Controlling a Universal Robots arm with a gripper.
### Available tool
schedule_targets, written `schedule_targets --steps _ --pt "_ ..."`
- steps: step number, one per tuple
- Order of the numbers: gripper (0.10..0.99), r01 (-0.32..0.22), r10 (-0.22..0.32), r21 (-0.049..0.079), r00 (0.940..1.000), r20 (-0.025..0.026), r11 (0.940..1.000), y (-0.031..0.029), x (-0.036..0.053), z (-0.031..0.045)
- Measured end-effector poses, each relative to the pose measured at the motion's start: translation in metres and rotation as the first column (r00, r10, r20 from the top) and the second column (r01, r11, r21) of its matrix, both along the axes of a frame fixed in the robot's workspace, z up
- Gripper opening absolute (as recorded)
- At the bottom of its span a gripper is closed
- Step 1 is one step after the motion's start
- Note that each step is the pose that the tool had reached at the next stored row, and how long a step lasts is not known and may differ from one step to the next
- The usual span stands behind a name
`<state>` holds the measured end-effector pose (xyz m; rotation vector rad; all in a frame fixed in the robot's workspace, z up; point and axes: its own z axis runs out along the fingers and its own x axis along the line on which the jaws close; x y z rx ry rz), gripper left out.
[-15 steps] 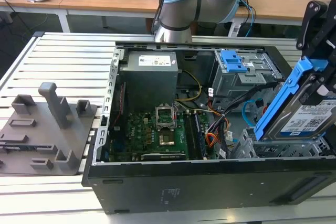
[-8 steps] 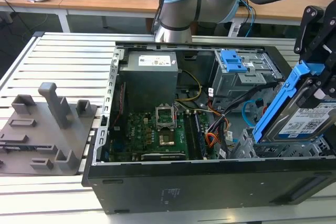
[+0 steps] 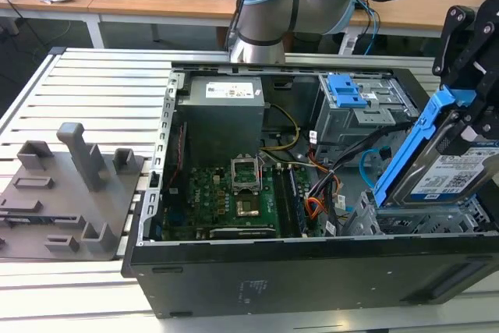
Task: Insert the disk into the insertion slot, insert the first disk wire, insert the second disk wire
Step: 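Insert the disk into the insertion slot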
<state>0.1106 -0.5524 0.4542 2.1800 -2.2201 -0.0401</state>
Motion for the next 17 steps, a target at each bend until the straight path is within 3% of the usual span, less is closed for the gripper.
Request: schedule_targets --steps 3,6,13,17 --pt "0.369 -0.001 0.001 0.000 1.0000 0.0000 1.0000 0.0164 0.0000 0.0000" --pt "0.369 -0.001 0.001 0.000 1.0000 0.0000 1.0000 0.0233 0.0043 0.0000" --pt "0.369 -0.001 0.001 0.000 1.0000 0.0000 1.0000 0.0239 0.0057 -0.0055" --pt "0.369 -0.001 0.001 0.000 1.0000 0.0000 1.0000 0.0197 0.0057 -0.0070"
